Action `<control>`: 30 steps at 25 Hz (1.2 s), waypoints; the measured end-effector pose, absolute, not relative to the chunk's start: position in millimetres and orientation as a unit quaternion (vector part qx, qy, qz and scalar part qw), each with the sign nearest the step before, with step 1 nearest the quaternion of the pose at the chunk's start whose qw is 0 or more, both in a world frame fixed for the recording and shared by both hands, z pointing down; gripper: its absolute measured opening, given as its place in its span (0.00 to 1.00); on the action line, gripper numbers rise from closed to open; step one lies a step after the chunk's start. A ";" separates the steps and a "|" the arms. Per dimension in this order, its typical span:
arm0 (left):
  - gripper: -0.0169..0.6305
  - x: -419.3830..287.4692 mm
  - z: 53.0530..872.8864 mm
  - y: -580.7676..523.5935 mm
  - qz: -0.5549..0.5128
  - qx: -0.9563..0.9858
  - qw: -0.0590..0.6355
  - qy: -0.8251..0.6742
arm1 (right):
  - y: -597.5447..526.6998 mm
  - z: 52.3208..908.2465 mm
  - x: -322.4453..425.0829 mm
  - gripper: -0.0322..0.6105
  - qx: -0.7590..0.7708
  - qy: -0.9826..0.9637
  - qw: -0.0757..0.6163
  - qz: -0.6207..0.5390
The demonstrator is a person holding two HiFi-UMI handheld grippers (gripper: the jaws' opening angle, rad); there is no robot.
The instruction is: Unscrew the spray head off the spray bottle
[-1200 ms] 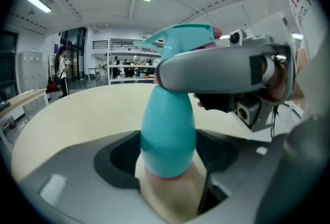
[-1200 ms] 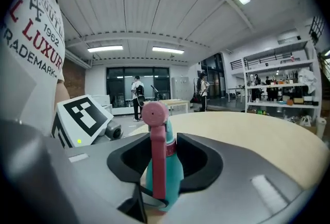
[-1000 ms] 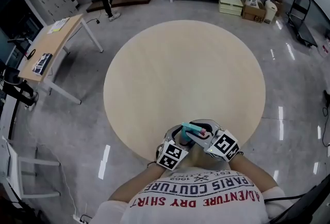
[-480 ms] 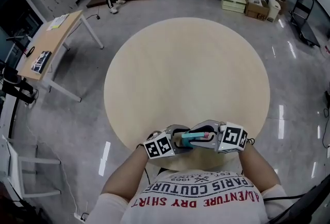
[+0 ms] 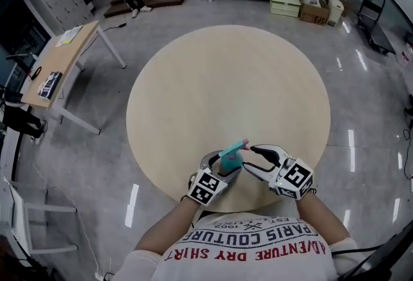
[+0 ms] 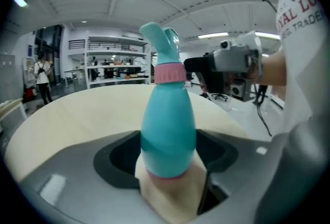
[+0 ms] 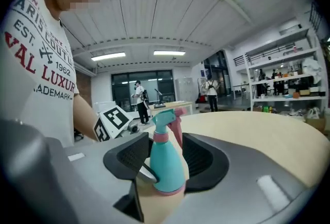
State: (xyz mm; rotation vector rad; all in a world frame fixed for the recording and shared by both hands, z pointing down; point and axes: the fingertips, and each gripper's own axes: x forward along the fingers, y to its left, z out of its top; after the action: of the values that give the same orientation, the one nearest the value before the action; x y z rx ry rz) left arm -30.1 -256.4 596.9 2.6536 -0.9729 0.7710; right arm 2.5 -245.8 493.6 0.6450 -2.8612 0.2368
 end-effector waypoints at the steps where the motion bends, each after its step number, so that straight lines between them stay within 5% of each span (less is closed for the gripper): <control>1: 0.54 -29.2 597.9 -258.4 0.259 0.892 0.112 -0.354 | -243.0 491.7 5.1 0.37 0.231 -0.966 0.093 0.077; 11: 0.54 -10.8 595.6 -252.6 0.239 0.855 0.128 -0.443 | -250.1 509.9 -26.8 0.35 0.276 -0.950 0.134 0.059; 14: 0.54 -7.0 598.3 -246.9 0.245 0.862 0.126 -0.426 | -248.0 511.0 -28.5 0.27 0.277 -0.950 0.137 0.048; 24: 0.54 -12.4 600.1 -200.5 0.299 0.941 0.056 -0.147 | -204.0 503.1 -33.8 0.26 0.090 -0.982 0.159 0.038; 30: 0.54 -11.9 598.5 -201.6 0.278 0.944 0.060 -0.167 | -200.8 491.2 -37.3 0.26 0.089 -0.986 0.129 0.053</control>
State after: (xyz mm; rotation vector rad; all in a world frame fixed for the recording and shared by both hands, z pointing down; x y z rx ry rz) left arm -11.9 -201.6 598.5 2.8588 -0.5056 0.8407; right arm -37.3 -200.8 491.2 0.2589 -2.8671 0.1543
